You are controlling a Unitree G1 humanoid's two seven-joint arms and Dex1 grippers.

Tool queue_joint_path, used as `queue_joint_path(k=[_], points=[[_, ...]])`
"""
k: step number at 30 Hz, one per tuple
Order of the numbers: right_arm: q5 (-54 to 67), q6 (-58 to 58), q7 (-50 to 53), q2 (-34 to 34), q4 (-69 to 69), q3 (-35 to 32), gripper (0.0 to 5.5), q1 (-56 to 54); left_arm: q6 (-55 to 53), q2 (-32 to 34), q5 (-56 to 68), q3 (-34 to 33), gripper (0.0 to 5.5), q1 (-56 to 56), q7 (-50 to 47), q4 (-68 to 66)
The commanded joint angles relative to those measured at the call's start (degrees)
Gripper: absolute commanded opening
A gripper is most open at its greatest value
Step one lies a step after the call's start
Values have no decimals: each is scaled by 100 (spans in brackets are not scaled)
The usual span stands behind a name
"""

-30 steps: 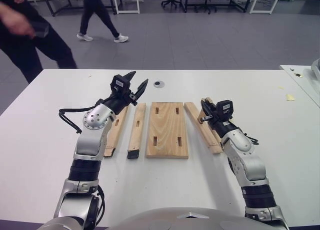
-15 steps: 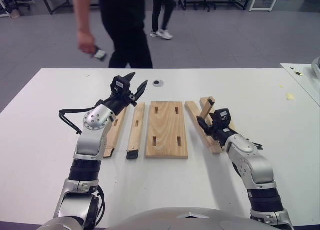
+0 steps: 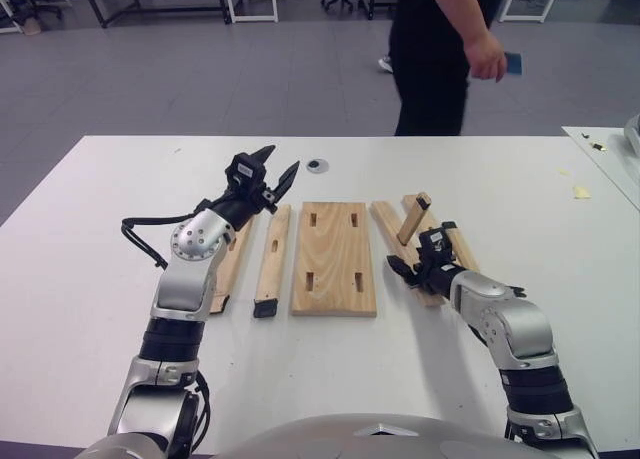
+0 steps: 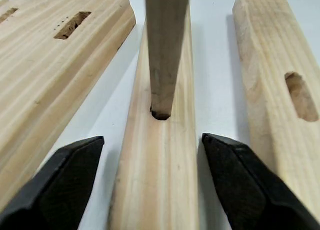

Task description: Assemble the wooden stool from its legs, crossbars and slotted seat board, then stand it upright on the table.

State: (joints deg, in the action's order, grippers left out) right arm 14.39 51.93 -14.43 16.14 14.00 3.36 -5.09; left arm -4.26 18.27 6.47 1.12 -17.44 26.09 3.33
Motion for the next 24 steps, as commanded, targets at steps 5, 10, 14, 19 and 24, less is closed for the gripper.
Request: queue_joint_path(k=[5,10,14,19,24], points=[[-191,185,-13,178,47,158,282,-4,109,50,-139,80,266,32,-3,-76],[-337,-217,-56,191,-22,188,207,-61,-221,-117,163,-99,266,-29,-103,-143],[-256,-772,-439,396,305,9,207,-342,-1646,-649,1667,-529,266,-49,18,41],[-73,-976,-1074,868,922,-126,207,-869,-3361,-1344,3673,-1032,266,-144,-234,193],[46,-913,-1363,856,1442,317,207,-1151,-4124,-1841,4823,-1462,266,-551,-966,142]])
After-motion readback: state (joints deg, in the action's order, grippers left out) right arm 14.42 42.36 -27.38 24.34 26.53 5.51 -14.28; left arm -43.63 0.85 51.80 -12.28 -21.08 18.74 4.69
